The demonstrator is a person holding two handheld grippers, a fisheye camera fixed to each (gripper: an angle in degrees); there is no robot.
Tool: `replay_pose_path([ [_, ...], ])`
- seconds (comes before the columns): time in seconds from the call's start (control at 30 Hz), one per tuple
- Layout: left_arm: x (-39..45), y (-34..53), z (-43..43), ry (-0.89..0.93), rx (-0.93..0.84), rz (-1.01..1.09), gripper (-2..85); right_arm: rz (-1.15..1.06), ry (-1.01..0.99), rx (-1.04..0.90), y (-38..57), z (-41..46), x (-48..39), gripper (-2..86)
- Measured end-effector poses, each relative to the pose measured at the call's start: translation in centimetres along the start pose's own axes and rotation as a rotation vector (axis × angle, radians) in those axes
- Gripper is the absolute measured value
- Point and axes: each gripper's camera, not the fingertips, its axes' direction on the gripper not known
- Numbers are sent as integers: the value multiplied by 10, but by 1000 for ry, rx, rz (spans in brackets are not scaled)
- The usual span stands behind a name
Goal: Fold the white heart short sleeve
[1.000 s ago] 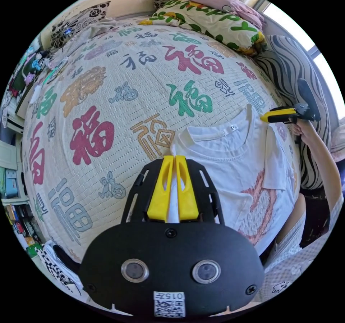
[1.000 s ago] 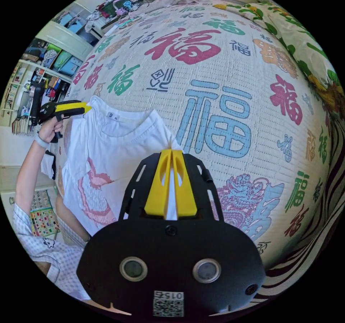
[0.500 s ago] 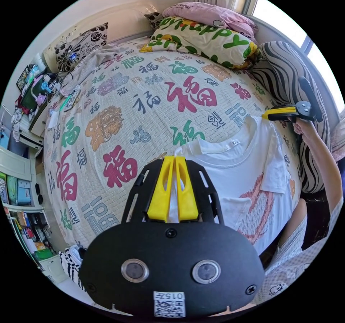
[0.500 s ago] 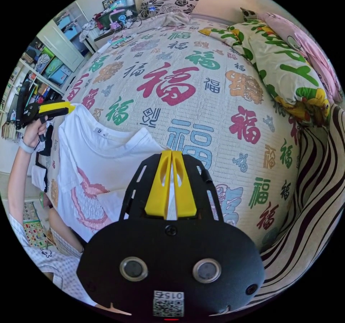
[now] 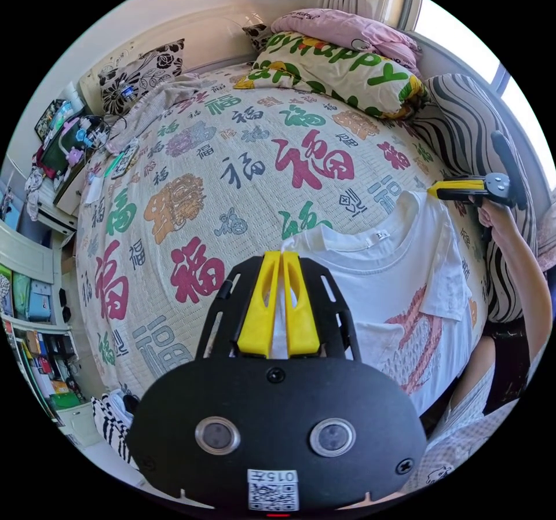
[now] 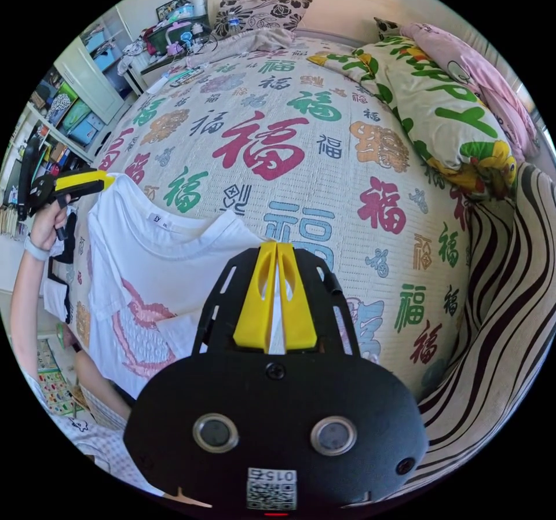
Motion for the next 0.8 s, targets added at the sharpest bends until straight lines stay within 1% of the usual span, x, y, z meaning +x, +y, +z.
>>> replay_pose_path([
  [0.17, -4, 19, -3, -15, 18, -19, -3, 14, -6, 29, 10, -2, -4, -10],
  [0.27, -3, 46, -3, 9, 49, 1, -2, 4, -9, 39, 31, 0, -6, -10],
  [0.37, -2, 88, -8, 82, 68, 44, -2, -11, -73, 65, 67, -6, -1, -11],
  [0.43, 5, 131, -19, 127, 77, 94, -2, -43, -171, 84, 108, -17, 2, -11],
  [0.57, 27, 214, -43, 199, 94, 173, -1, -119, -256, 108, 186, -37, -7, -10],
  [0.7, 60, 327, -69, 276, 117, 207, -1, -168, -353, 99, 288, -50, -27, -10],
  [0.77, 76, 374, -71, 313, 107, 226, -1, -171, -387, 91, 331, -49, -36, -10],
  [0.8, 88, 404, -68, 334, 72, 246, -1, -166, -407, 75, 359, -45, -41, -10],
])
